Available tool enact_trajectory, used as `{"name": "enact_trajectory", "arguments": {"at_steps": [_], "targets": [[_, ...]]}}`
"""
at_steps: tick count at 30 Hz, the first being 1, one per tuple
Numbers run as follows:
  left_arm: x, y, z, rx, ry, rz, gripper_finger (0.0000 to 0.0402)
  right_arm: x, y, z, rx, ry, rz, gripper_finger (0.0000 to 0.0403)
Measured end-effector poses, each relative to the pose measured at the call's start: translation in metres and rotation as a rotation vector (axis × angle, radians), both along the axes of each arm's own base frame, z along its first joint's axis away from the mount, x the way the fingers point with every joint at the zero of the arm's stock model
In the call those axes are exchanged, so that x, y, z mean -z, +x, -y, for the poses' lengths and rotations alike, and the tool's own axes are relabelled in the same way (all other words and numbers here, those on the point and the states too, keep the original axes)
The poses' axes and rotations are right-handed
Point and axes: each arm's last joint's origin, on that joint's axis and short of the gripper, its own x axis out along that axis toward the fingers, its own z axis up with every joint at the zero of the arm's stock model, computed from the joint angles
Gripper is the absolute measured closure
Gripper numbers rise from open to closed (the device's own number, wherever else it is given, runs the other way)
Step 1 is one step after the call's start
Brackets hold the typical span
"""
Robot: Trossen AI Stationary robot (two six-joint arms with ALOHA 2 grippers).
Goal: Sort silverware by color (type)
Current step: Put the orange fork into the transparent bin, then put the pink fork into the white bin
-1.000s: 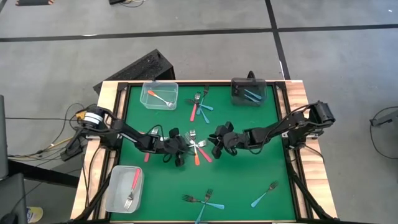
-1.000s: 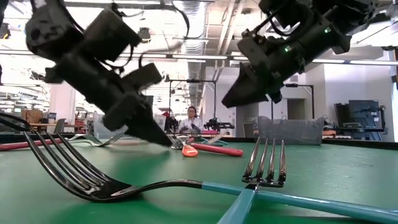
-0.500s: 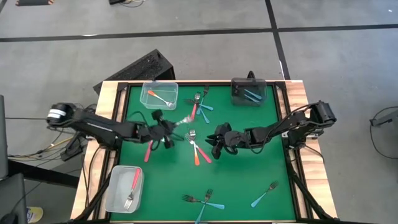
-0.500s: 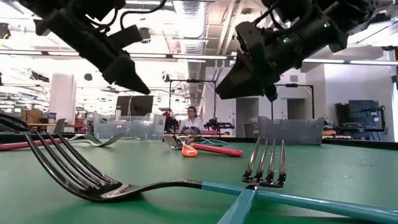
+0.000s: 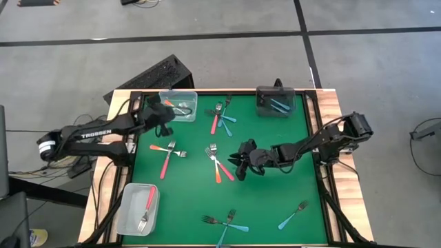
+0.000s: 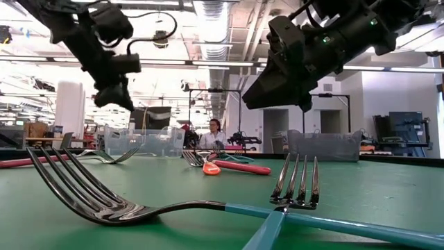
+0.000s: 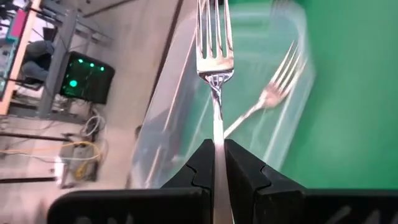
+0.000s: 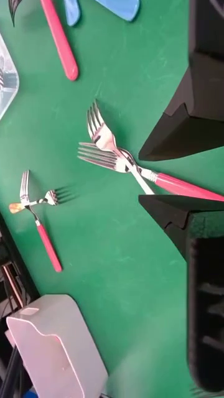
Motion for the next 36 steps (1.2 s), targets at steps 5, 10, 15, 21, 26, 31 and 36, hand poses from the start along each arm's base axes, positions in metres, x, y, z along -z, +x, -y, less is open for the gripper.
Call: {"name": "enact_trajectory", "arguments": {"at_steps": [5, 10, 15, 21, 26, 31, 36], "targets": [[0.007, -0.007, -0.019, 0.033, -0.038, -0.085, 0.0395, 0.0, 0.0, 0.0, -0.008, -0.015, -0.002, 0.0278], [-0.004, 0.006, -0.033, 0.032, -0.056, -0.091, 0.039, 0.0, 0.0, 0.0, -0.011, -0.021, 0.0, 0.0278], [-0.011, 0.026, -0.048, 0.074, -0.077, -0.186, 0.0388, 0.0, 0.0, -0.001, -0.017, -0.023, 0.0, 0.0278], [-0.004, 0.044, -0.067, 0.078, -0.109, -0.27, 0.0364, 0.0, -0.002, -0.012, -0.053, -0.023, -0.003, 0.0278], [0.003, 0.047, -0.07, 0.123, -0.105, -0.343, 0.0306, 0.002, -0.005, -0.019, -0.066, -0.034, -0.023, 0.0278], [-0.001, 0.044, -0.074, -0.004, 0.005, -0.401, 0.0246, 0.002, -0.006, -0.021, -0.057, -0.044, -0.024, 0.0278], [-0.01, 0.043, -0.066, -0.051, -0.036, -0.263, 0.0225, 0.003, -0.006, -0.021, -0.044, -0.026, -0.027, 0.0278]]}}
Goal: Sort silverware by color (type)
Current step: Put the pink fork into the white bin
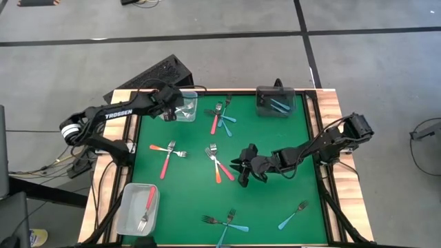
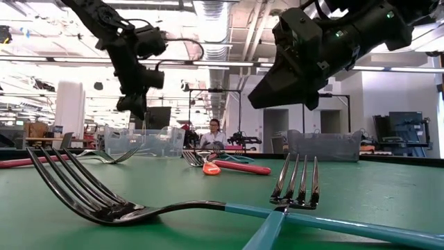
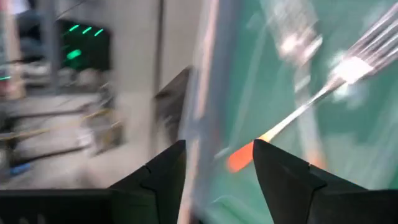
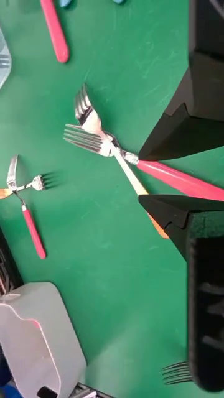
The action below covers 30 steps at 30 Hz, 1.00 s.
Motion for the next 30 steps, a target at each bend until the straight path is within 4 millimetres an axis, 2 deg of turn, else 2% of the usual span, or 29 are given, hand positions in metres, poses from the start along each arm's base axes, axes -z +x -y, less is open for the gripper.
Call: {"name": "enact_trajectory", "arguments": {"at_steps": [3, 8, 10, 12, 16, 18, 20, 25, 30], "targets": [[-0.006, 0.003, 0.009, 0.02, -0.086, 0.149, 0.0224, 0.003, -0.002, 0.001, 0.004, -0.006, -0.032, 0.0278], [-0.014, 0.005, 0.026, -0.153, -0.166, 0.377, 0.0224, 0.002, -0.006, 0.003, 0.013, -0.045, -0.072, 0.0278], [-0.014, 0.006, 0.035, -0.202, -0.221, 0.428, 0.0223, -0.01, -0.01, 0.008, -0.003, -0.084, -0.125, 0.0278], [-0.015, 0.008, 0.045, -0.204, -0.322, 0.48, 0.0223, -0.03, -0.015, 0.015, 0.012, -0.092, -0.173, 0.0278], [-0.023, 0.02, 0.074, -0.08, -0.563, 0.607, 0.0223, -0.06, -0.029, 0.026, 0.072, -0.108, -0.275, 0.0278], [-0.027, 0.028, 0.09, -0.027, -0.56, 0.66, 0.0223, -0.066, -0.035, 0.03, 0.09, -0.11, -0.292, 0.0278], [-0.022, 0.033, 0.11, -0.005, -0.511, 0.688, 0.0223, -0.07, -0.037, 0.031, 0.101, -0.096, -0.282, 0.0278], [-0.012, 0.04, 0.154, 0.083, -0.464, 0.75, 0.0223, -0.063, -0.037, 0.031, 0.123, -0.08, -0.323, 0.0278], [-0.012, 0.039, 0.179, 0.099, -0.488, 0.768, 0.0223, -0.061, -0.033, 0.032, 0.083, -0.028, -0.327, 0.0278]]}}
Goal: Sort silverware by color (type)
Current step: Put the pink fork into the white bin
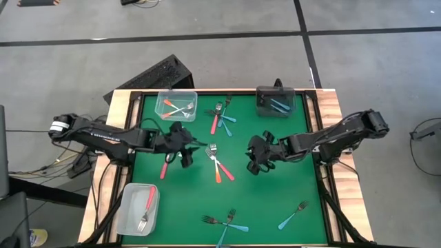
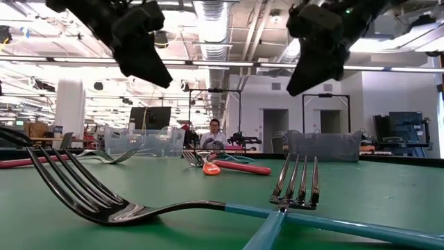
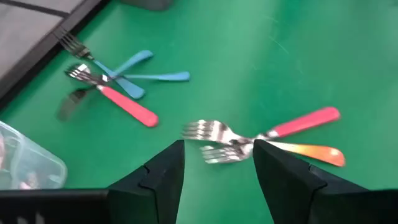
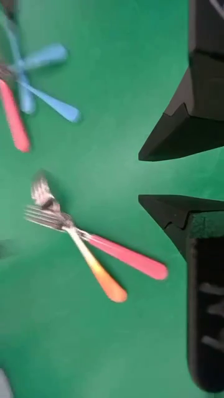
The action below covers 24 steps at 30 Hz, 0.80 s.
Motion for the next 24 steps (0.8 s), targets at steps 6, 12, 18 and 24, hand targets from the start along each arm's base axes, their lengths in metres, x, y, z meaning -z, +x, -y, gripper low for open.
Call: {"name": "enact_trajectory", "arguments": {"at_steps": [6, 12, 18, 24], "targets": [[-0.002, -0.004, 0.023, 0.013, -0.053, 0.036, 0.0223, 0.018, 0.017, -0.01, -0.07, 0.114, -0.001, 0.0278], [-0.002, -0.012, 0.047, -0.042, 0.024, 0.069, 0.0223, 0.047, 0.047, -0.033, -0.157, 0.173, 0.065, 0.0278], [0.0, -0.022, 0.056, -0.086, 0.044, 0.051, 0.0223, 0.062, 0.073, -0.035, -0.142, 0.138, 0.044, 0.0278], [0.007, -0.033, 0.056, -0.195, 0.047, -0.001, 0.0223, 0.081, 0.096, -0.029, -0.089, 0.101, 0.012, 0.0278]]}}
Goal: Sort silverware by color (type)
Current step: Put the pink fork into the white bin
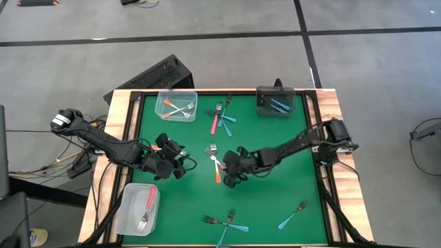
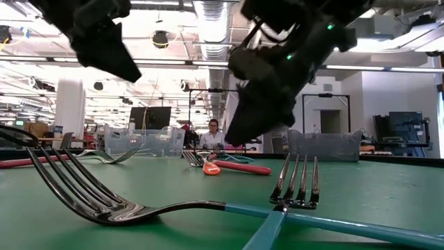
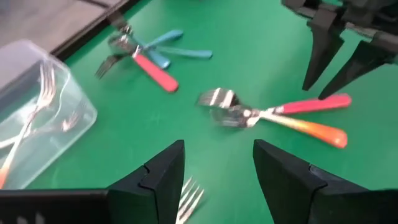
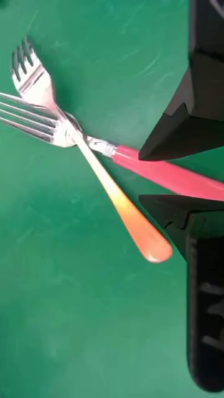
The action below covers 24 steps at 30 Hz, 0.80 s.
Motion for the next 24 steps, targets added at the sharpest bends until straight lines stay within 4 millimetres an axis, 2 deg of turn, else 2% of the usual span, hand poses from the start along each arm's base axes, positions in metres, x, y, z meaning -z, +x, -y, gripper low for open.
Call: {"name": "enact_trajectory", "arguments": {"at_steps": [5, 9, 19, 24], "targets": [[0.001, -0.005, 0.005, -0.015, 0.004, 0.001, 0.0223, 0.018, 0.009, -0.001, 0.009, -0.022, -0.041, 0.0278], [0.001, -0.006, 0.008, -0.017, 0.024, 0.015, 0.0223, 0.025, 0.011, 0.0, 0.041, -0.067, -0.05, 0.0278], [0.0, -0.006, 0.005, -0.06, 0.091, 0.039, 0.0223, 0.028, 0.008, -0.001, 0.013, -0.083, -0.091, 0.0283], [0.0, -0.006, 0.005, -0.068, 0.079, 0.046, 0.0223, 0.028, 0.008, -0.008, -0.066, -0.168, -0.083, 0.0266]]}}
